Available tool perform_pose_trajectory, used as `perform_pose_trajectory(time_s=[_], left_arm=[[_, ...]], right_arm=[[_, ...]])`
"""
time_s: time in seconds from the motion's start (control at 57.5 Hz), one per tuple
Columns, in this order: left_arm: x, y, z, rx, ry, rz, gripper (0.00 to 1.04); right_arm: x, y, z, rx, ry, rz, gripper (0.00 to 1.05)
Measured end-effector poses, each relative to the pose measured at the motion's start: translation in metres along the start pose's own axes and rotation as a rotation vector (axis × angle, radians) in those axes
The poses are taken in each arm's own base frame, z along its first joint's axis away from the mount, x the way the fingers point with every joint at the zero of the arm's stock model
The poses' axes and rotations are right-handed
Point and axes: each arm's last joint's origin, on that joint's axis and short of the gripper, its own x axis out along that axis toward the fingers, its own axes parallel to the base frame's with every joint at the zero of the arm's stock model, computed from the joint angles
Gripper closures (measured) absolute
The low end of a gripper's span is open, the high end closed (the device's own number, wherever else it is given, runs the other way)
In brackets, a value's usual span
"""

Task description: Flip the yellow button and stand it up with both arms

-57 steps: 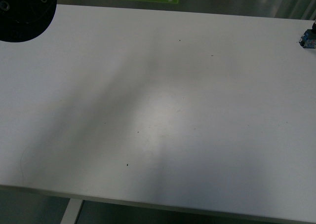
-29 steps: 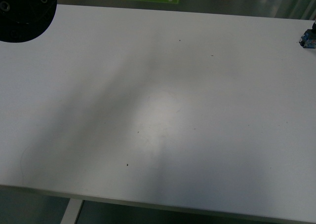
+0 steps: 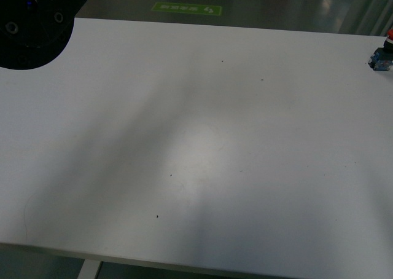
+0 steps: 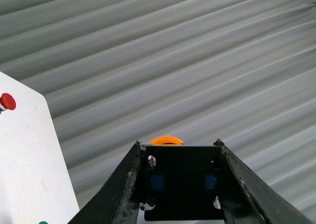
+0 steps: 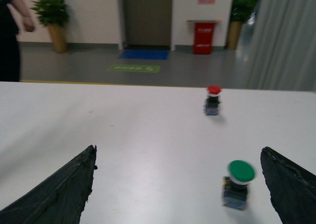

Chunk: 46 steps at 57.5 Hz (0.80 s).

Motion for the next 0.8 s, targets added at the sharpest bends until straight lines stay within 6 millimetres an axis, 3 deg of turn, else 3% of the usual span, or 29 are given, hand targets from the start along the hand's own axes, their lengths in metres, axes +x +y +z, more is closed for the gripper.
perform_pose_trajectory(time_s=[0.122, 0.157, 0.348, 0.609, 0.801], left_arm=[[0.000, 0.000, 0.000, -0.001, 0.000, 0.000, 0.69], [0.000, 0.000, 0.000, -0.002, 0.000, 0.000, 0.69], [0.000, 0.000, 0.000, -0.009, -0.001, 0.000, 0.69], [0.000, 0.000, 0.000, -0.019, -0.001, 0.000, 0.69], [0.000, 0.000, 0.000, -0.026, -0.001, 0.000, 0.69]], right_arm=[[0.035, 0.015, 0.025, 0.196, -0.012, 0.082, 0.07], [0.053, 0.017, 0.033, 0.277, -0.003, 0.081, 0.07], [0.116, 0.015, 0.046, 0.465, 0.099, 0.043, 0.07], [0.159, 0.027, 0.076, 0.509, 0.084, 0.078, 0.07], [0.175, 0.034, 0.091, 0.522, 0.084, 0.107, 0.07]])
